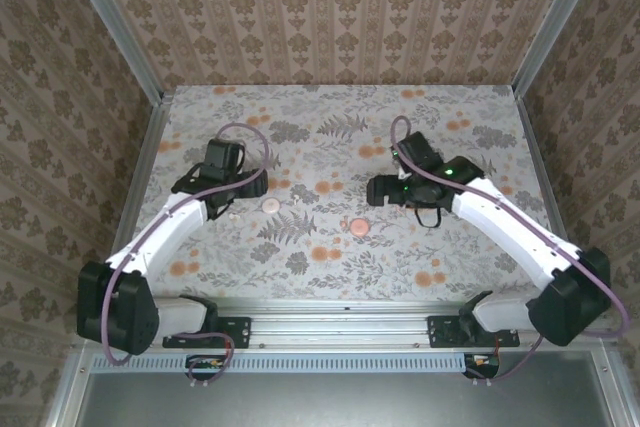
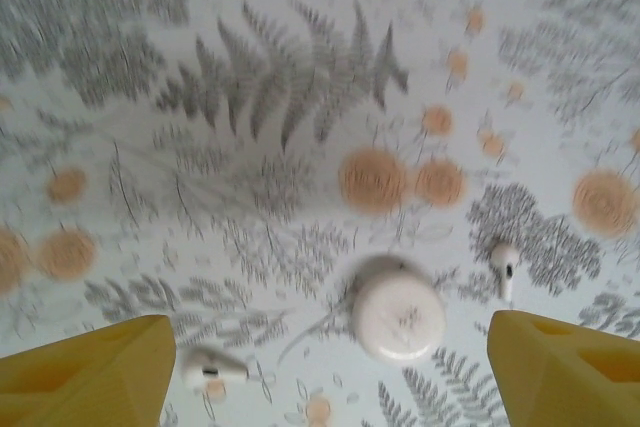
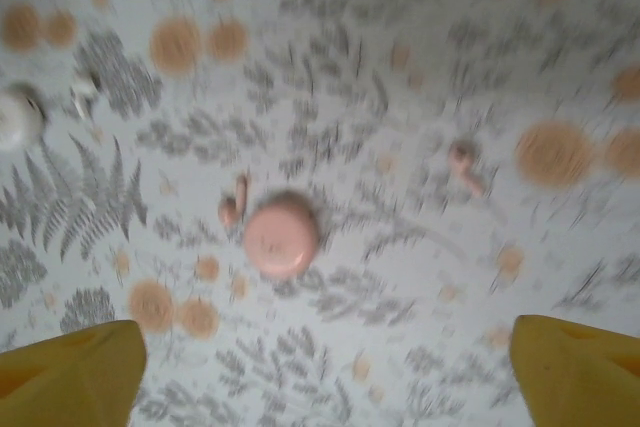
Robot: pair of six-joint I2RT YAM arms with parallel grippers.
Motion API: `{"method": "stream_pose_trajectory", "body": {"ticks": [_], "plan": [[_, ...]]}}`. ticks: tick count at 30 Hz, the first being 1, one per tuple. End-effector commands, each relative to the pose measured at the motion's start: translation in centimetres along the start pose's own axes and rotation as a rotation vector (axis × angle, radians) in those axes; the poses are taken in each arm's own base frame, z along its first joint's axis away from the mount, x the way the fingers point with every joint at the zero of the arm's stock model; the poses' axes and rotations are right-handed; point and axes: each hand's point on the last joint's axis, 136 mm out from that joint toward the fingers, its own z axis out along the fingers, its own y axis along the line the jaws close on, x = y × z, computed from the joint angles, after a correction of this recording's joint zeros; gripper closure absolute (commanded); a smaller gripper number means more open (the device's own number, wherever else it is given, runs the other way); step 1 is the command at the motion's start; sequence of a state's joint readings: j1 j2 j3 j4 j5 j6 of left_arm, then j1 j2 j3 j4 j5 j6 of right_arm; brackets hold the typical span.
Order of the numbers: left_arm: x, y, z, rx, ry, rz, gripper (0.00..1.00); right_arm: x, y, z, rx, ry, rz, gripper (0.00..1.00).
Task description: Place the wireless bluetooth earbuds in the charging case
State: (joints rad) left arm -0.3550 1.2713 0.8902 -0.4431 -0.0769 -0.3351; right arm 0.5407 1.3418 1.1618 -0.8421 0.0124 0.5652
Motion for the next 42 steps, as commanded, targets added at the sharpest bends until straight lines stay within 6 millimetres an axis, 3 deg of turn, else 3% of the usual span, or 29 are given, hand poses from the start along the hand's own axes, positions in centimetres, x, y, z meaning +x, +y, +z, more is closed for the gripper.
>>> {"method": "stream_pose_trajectory", "body": {"ticks": [1,7,18,34,42], "plan": [[2.9,-0.3,0.7,0.012,0.122,-0.062,0.18,2.1,0.3,1.0,0.053,0.134,0.111,0.12],[4.4,-0.4,1.4,0.021,0.176,-0.082,0.18,3.8,1.3,4.5,0.154,0.266,0.1,0.28],[5.3,-0.2,1.7,0.02,0.198,-0.034,0.18,4.7,2.9,9.6,0.241,0.391,0.106,0.28],[5.1,-0.3,2.3,0.028,0.201,-0.035,0.18,5.2,3.2,13.0,0.27,0.459,0.087,0.25],[5.6,-0.4,2.8,0.027,0.225,-0.036,0.18,6.0,2.7,13.9,0.29,0.488,0.076,0.3]]}}
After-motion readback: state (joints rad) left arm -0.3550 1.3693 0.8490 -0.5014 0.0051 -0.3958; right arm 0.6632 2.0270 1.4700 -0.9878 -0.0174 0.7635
